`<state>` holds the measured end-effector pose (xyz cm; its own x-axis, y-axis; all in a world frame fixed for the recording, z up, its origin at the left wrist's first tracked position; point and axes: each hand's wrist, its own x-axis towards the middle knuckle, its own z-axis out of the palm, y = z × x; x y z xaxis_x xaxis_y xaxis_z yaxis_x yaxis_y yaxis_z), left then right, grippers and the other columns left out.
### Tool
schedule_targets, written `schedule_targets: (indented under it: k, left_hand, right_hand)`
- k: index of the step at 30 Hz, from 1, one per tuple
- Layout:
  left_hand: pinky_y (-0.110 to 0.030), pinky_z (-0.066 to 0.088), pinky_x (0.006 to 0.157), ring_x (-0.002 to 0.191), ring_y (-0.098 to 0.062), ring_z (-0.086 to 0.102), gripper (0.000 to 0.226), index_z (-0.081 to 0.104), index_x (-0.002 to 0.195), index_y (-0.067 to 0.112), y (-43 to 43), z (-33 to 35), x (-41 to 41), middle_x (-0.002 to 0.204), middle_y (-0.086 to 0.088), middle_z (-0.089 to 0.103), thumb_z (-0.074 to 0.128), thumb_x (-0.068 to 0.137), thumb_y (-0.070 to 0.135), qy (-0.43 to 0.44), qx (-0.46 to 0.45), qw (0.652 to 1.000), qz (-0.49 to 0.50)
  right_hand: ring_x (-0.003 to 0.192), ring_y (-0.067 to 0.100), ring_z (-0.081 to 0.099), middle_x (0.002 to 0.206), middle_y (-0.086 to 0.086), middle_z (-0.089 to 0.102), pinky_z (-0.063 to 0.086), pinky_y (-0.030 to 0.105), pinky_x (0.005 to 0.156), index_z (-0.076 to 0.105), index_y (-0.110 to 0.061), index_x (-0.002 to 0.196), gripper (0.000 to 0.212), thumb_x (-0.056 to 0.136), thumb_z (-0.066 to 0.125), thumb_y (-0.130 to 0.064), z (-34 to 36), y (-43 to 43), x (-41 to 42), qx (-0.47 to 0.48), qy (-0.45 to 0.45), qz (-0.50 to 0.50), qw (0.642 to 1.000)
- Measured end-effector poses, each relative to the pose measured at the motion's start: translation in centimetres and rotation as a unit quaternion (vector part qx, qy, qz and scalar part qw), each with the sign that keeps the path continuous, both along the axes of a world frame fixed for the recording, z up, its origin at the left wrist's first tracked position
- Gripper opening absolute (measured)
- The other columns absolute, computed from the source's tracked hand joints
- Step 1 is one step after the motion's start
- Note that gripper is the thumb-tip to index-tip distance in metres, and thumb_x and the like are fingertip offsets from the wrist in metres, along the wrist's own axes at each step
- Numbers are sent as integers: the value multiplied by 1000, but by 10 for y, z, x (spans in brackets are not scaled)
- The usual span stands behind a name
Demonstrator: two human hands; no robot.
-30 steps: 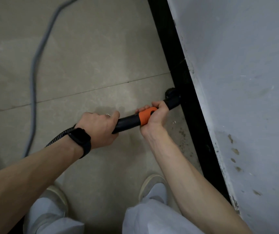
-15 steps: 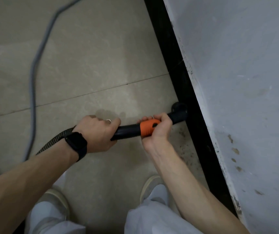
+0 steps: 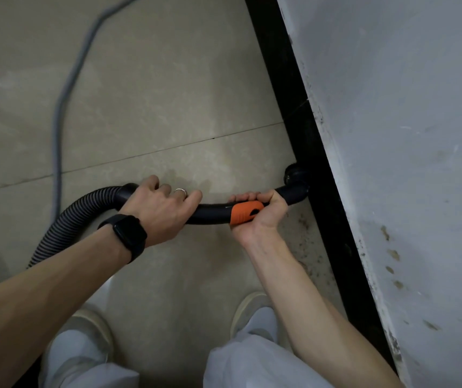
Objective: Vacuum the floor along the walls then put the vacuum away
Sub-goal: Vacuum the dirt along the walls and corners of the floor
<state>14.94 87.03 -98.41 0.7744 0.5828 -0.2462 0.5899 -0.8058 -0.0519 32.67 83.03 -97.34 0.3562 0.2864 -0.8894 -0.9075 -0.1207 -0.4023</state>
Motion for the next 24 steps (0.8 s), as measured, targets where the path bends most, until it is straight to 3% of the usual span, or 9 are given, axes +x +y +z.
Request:
schedule_targets:
  k: [8,10,13,15,18,22,24]
  left_hand:
    - [-35,36,77,81,-23,63,21,34,107,23,13,0,2,91,5,62,43,93,35,-5,-38,998,44]
    - [-35,34,75,75,-22,62,25,33,103,23,17,-1,1,85,6,61,46,92,41,-25,-49,995,78]
    - [-33,36,70,55,-19,47,29,28,92,25,22,-1,4,66,9,46,51,89,43,-55,-87,984,143]
    - [-30,33,59,48,-13,38,28,29,91,28,24,-1,9,61,10,39,53,89,42,-72,-121,970,199]
    - [-25,26,47,51,-12,45,23,39,93,31,32,2,13,64,8,47,58,85,43,-111,-202,929,289]
    - [-24,32,47,57,-11,53,21,50,94,32,39,5,3,69,5,55,62,81,43,-145,-282,886,339]
    - [-25,35,49,60,-12,55,20,50,91,33,37,5,-8,71,5,57,63,79,43,-143,-298,879,344]
  right_hand:
    - [41,19,50,54,0,49,54,30,56,48,-15,57,6,61,50,-11,-5,16,2,16,12,25,999]
    - [42,19,52,54,1,51,55,29,55,53,-13,54,10,63,52,-11,-6,24,2,24,10,43,999]
    - [47,19,56,57,3,52,55,30,55,53,-12,65,14,78,52,-10,-7,45,4,46,-18,92,995]
    - [49,18,59,59,3,55,56,30,56,54,-12,73,12,85,55,-9,-7,62,6,55,-38,129,989]
    - [56,17,67,63,2,63,58,31,58,59,-13,92,6,90,65,-12,-7,82,10,41,-80,188,978]
    - [66,16,74,68,2,70,61,32,60,58,-12,117,28,95,71,-24,-9,91,5,16,-124,265,956]
    - [66,17,73,68,2,70,62,34,62,57,-12,115,26,97,70,-25,-8,90,-3,20,-124,276,953]
